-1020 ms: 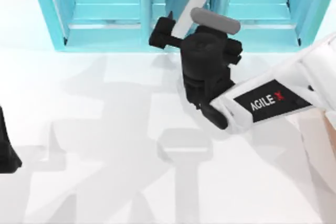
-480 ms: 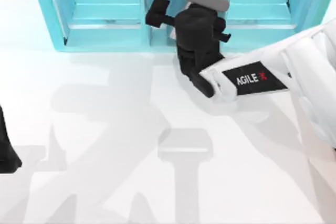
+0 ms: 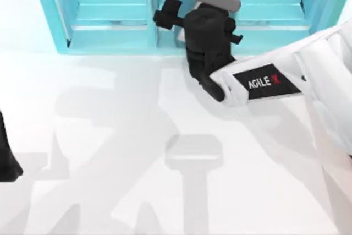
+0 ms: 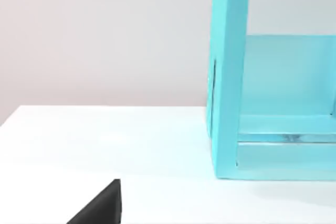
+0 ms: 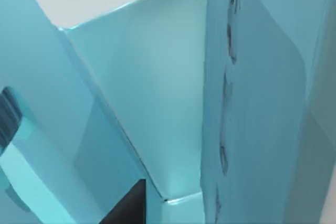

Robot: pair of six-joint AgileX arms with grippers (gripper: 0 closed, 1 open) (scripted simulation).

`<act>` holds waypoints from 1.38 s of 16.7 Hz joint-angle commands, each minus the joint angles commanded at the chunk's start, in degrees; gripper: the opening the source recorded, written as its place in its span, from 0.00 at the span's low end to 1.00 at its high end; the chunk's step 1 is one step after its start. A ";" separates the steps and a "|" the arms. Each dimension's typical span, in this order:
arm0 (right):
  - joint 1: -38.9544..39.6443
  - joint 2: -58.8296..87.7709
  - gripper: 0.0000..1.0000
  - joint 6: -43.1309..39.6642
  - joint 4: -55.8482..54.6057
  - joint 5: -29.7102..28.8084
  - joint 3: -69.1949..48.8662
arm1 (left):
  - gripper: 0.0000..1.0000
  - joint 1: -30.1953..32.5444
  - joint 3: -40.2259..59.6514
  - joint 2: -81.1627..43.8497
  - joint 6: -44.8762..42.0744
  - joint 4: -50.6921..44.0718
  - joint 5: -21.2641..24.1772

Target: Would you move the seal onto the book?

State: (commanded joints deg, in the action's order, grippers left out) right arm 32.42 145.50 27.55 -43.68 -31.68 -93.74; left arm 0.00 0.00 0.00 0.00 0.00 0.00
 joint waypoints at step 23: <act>3.44 -6.25 0.00 1.32 5.30 -3.58 5.57 | 1.00 0.00 0.00 0.00 0.00 0.00 0.00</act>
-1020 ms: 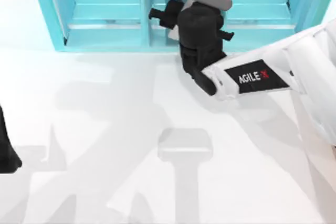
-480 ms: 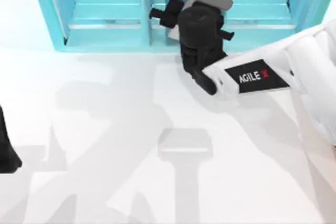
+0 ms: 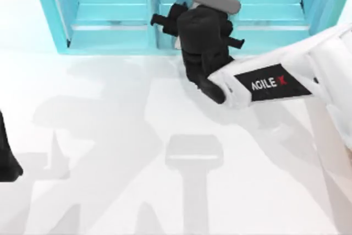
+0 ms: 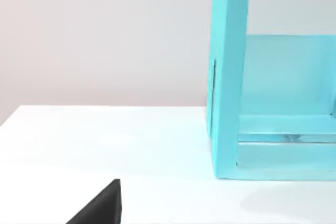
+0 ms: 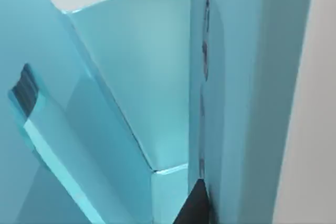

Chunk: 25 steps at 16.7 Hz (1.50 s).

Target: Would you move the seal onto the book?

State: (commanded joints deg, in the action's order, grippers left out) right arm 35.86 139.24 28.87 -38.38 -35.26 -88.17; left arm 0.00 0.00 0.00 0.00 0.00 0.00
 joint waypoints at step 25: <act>16.54 -43.48 0.00 -8.94 15.78 -12.66 24.52 | 1.00 0.00 0.00 0.00 0.00 0.00 0.00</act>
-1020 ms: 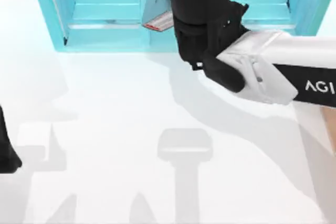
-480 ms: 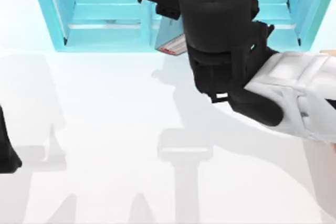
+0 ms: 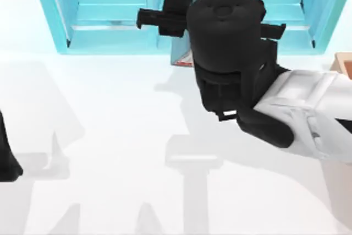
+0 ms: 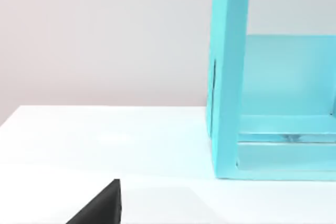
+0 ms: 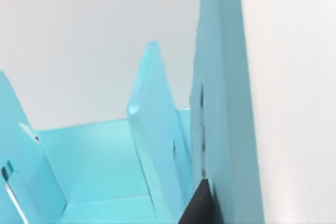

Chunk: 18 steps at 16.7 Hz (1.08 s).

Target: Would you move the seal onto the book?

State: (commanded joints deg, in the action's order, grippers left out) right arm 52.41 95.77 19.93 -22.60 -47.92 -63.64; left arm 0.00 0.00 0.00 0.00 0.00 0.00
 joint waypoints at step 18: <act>2.21 -1.18 0.00 -85.53 -21.41 7.60 32.35 | 1.00 0.00 0.00 0.00 0.00 0.00 0.00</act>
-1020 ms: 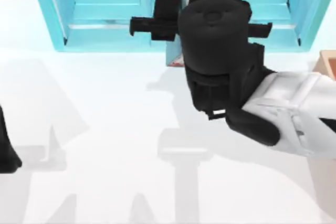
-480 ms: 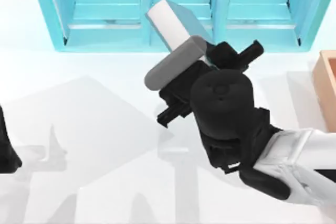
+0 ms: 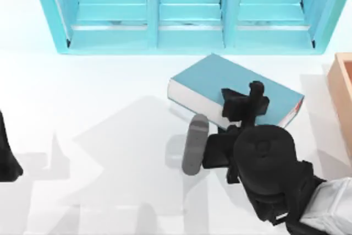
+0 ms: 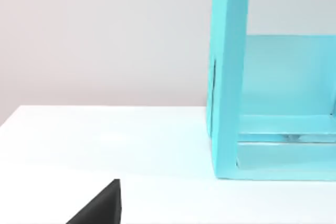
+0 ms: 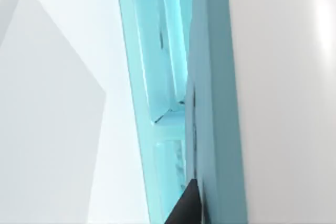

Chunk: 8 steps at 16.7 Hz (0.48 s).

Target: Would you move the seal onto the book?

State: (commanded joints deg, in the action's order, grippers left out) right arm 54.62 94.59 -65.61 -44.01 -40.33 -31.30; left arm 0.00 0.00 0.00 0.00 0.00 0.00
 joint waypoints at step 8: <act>-0.22 -1.08 0.00 -7.64 -2.27 1.15 3.70 | 1.00 0.00 0.00 0.00 0.00 0.00 0.00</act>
State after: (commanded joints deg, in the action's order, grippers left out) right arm 54.39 93.51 -73.25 -46.28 -39.18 -27.60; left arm 0.00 0.00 0.00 0.00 0.00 0.00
